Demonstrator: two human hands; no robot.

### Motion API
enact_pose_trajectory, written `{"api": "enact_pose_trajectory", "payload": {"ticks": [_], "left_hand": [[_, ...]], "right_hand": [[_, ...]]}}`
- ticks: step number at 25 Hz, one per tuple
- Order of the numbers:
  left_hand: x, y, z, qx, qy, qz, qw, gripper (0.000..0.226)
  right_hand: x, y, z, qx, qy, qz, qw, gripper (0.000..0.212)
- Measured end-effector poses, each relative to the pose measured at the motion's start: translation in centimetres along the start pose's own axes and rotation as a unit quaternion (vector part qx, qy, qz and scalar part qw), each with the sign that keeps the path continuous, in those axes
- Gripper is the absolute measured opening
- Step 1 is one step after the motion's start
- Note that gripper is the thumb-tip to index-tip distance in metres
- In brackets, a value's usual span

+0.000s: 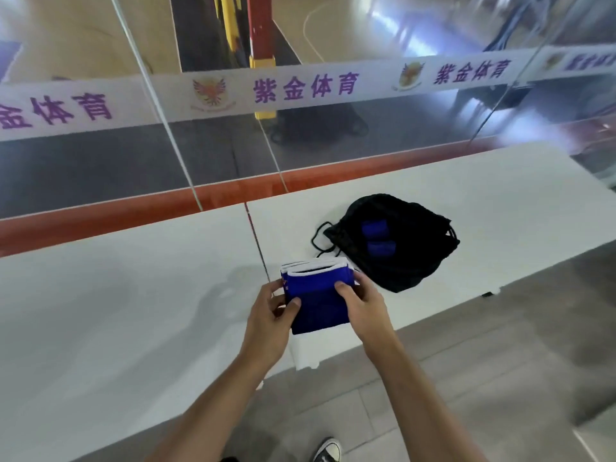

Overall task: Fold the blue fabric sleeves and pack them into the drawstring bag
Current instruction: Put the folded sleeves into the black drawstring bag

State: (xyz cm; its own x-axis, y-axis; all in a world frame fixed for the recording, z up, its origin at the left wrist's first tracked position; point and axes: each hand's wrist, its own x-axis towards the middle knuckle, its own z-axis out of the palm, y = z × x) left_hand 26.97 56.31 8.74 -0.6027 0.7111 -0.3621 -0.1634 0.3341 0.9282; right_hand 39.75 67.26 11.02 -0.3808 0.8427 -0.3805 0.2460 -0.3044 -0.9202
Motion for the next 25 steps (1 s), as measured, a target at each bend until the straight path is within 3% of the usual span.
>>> {"api": "enact_pose_trajectory", "payload": {"ticks": [6,10,14,18,21,25], "left_hand": [[0.2,0.7,11.5,0.026,-0.033,0.008,0.999,0.035],[2.7,1.6,16.0,0.046,-0.049,0.024,0.997,0.032],[7.1,2.4,19.4,0.085,-0.064,0.036,0.994,0.034],[12.6,3.0,22.4,0.136,-0.145,0.023,0.980,0.040],[17.4,2.6,23.7,0.258,-0.141,0.077,0.953,0.053],[21.5,0.9,24.8,0.511,-0.098,0.141,0.842,0.068]], "right_hand": [[3.0,0.5,-11.0,0.016,0.018,0.033,0.999,0.013],[6.7,0.0,-15.1,0.035,0.020,0.042,0.998,0.025],[11.7,-1.0,-18.3,0.070,0.005,0.121,0.990,0.016],[17.6,-1.1,-20.2,0.065,0.047,0.190,0.979,0.029],[22.2,-0.4,-21.6,0.097,0.075,0.219,0.968,0.022],[25.7,1.4,-21.9,0.167,0.051,0.279,0.944,0.033]]}}
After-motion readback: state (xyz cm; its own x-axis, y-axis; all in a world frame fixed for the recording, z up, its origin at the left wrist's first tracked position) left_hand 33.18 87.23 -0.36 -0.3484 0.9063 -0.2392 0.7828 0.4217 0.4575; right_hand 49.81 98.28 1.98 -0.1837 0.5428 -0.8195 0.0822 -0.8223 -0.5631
